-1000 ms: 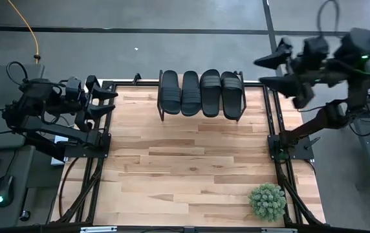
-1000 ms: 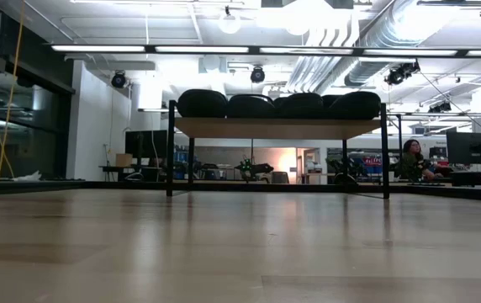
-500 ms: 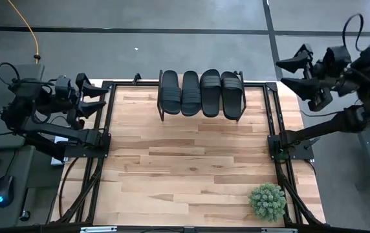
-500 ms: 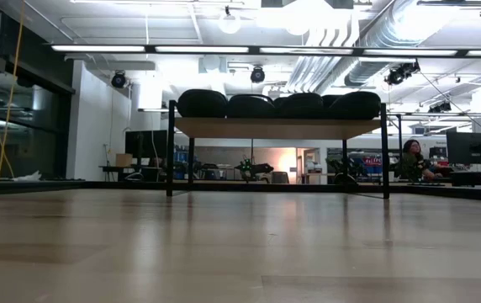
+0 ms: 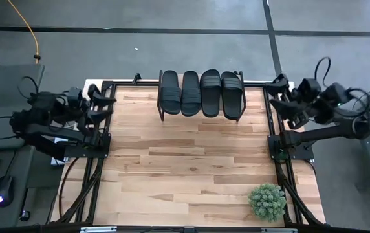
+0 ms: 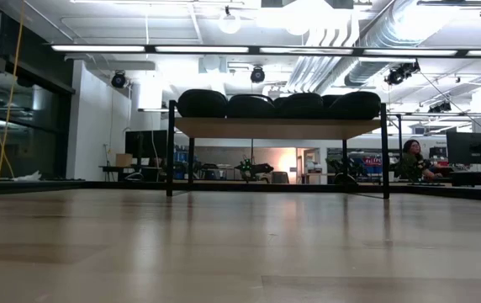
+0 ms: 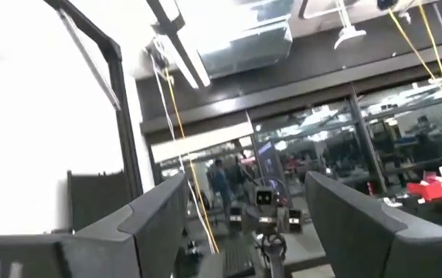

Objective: Pick and place slides into the shelf
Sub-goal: Return to Home Position

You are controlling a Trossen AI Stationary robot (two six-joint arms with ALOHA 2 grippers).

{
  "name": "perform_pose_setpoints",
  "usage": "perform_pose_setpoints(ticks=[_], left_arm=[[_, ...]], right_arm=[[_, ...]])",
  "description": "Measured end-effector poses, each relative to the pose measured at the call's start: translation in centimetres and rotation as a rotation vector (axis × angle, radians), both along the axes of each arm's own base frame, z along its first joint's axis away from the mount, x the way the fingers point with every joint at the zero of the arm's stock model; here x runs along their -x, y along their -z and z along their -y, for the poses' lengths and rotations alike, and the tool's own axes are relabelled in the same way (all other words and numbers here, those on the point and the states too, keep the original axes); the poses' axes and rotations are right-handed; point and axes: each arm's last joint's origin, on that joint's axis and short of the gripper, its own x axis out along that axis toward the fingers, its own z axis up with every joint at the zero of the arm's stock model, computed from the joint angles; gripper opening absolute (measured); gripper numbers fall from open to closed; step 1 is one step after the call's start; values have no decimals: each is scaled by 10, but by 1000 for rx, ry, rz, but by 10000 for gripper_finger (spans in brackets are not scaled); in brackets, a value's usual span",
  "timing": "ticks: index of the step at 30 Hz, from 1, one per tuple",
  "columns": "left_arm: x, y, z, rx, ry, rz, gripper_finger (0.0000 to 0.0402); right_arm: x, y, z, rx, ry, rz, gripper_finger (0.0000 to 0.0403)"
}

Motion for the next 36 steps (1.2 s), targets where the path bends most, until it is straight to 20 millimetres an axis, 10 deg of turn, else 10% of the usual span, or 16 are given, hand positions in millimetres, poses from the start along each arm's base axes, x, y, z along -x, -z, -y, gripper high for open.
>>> perform_pose_setpoints(ticks=[19,36], left_arm=[[1,81,-1,49,-33,42,216],[-9,120,-1,97,-21,100,216]], right_arm=[[18,174,1,-83,-33,384,252],[16,201,4,-181,36,340,252]])
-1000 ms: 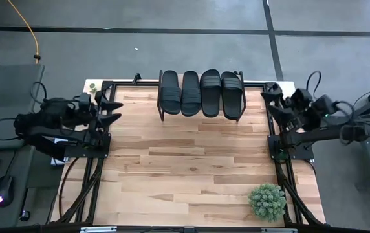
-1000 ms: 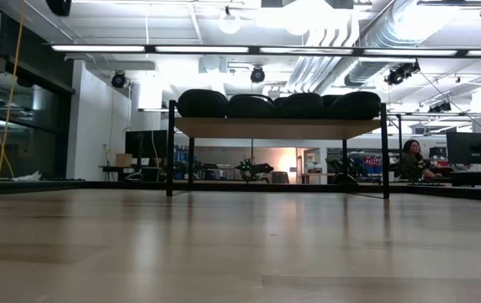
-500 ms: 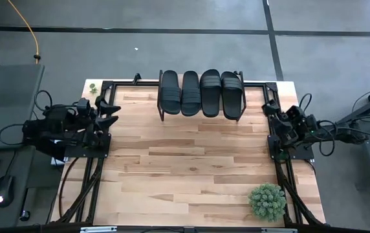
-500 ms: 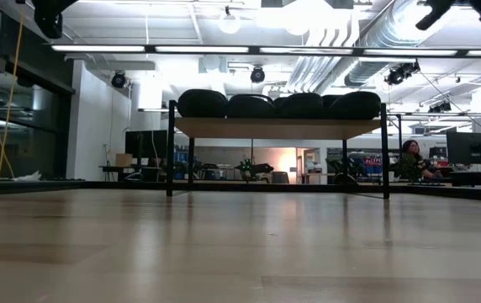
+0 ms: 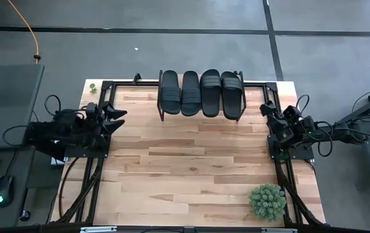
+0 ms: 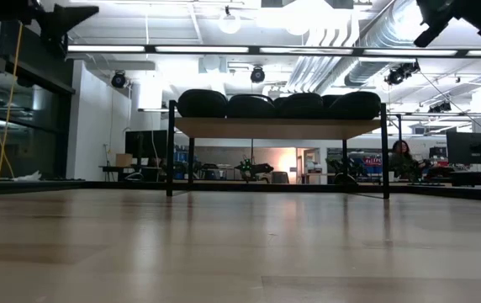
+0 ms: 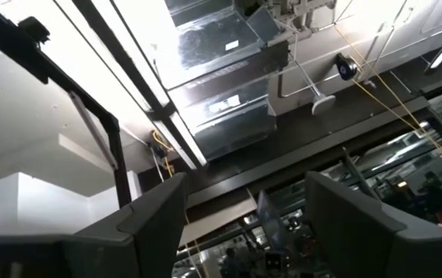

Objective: Pick and place slides into the shelf
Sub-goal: Return to Home Position

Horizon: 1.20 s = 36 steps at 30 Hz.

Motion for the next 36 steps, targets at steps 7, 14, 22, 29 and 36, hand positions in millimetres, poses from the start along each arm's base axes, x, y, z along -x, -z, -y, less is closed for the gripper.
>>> perform_pose_setpoints(ticks=[7,14,22,29,36], left_arm=[[-8,14,0,11,3,-3,216],[-12,22,0,25,8,4,216],[-19,40,-1,54,14,-11,216],[-27,61,0,77,50,44,216],[-30,71,0,108,60,20,216]], right_arm=[[-1,1,0,-2,-9,-20,252],[-4,4,0,-33,-33,-48,252],[-6,6,1,-91,-64,-76,252],[-6,7,0,-77,-73,-81,252],[-6,7,0,-80,-75,-80,252]])
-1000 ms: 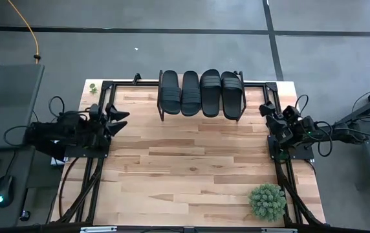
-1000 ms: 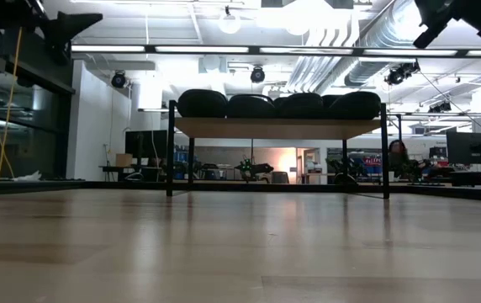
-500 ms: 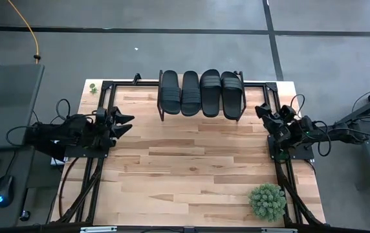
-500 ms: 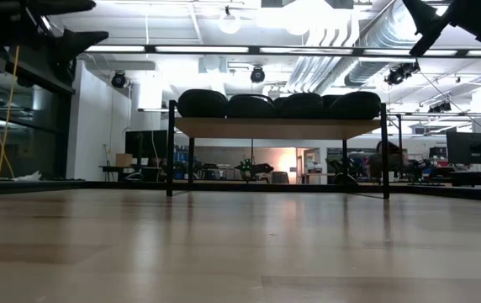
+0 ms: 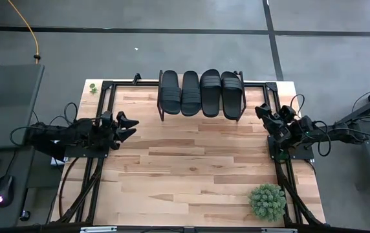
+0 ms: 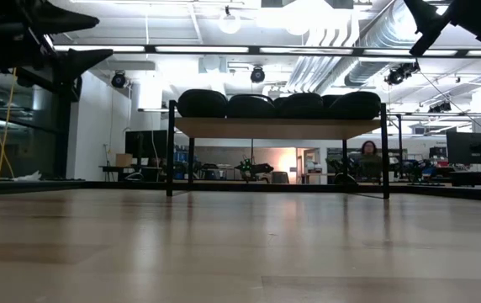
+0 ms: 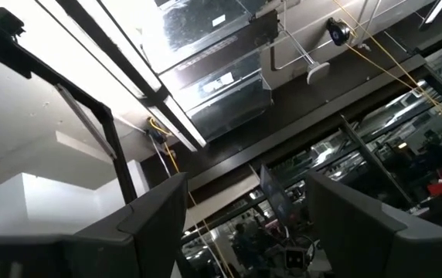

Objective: Pick and place slides into the shelf
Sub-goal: Return to Home Position

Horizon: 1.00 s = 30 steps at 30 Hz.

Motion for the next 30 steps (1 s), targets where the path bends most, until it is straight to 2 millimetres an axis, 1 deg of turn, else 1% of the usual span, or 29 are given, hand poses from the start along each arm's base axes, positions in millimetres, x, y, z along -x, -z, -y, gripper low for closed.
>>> perform_pose_setpoints(ticks=[9,16,20,23,25,30], left_arm=[[-1,3,0,49,21,-19,216],[-1,5,0,51,21,-42,216],[-1,5,0,50,20,-42,216],[-1,6,0,-6,4,-74,216],[-1,7,1,-79,14,-101,216],[-2,10,5,-286,129,-158,216]], right_arm=[[-2,2,0,-18,-17,-26,252],[-9,11,0,-18,-15,-147,252],[-14,20,0,1,-3,-256,252],[-18,29,0,37,19,-359,252],[-20,32,0,53,28,-399,252],[-21,37,0,116,44,-462,252]])
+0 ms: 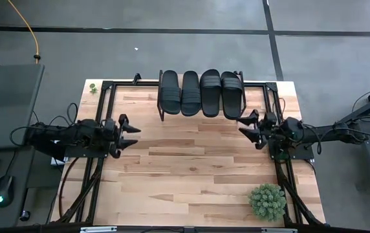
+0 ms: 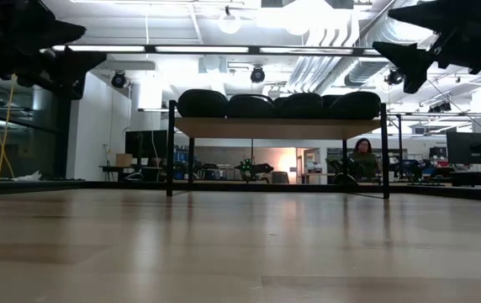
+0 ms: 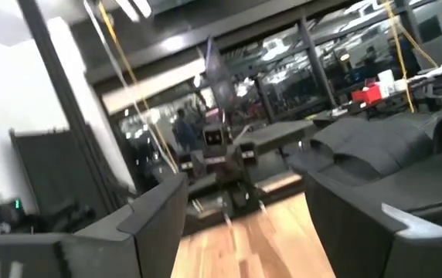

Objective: Pick and place slides into the shelf
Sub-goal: Return to Home Position

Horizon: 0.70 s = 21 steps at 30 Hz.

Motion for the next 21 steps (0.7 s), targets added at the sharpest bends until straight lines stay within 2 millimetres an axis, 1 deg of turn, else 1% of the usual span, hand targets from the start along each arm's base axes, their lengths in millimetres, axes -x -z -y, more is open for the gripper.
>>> perform_pose_setpoints(ticks=[2,5,11,15,21], left_arm=[[0,2,1,-42,34,-25,216],[0,7,1,-56,47,-79,216],[-1,8,2,-99,52,-85,216],[-1,8,2,-97,53,-85,216],[-1,8,2,-57,62,-83,216]], right_arm=[[-1,2,-1,35,-9,-28,252],[-2,7,-2,71,-43,-81,252],[-4,22,-4,82,-126,-232,252],[-4,30,-5,88,-156,-312,252],[-4,36,-5,105,-159,-378,252]])
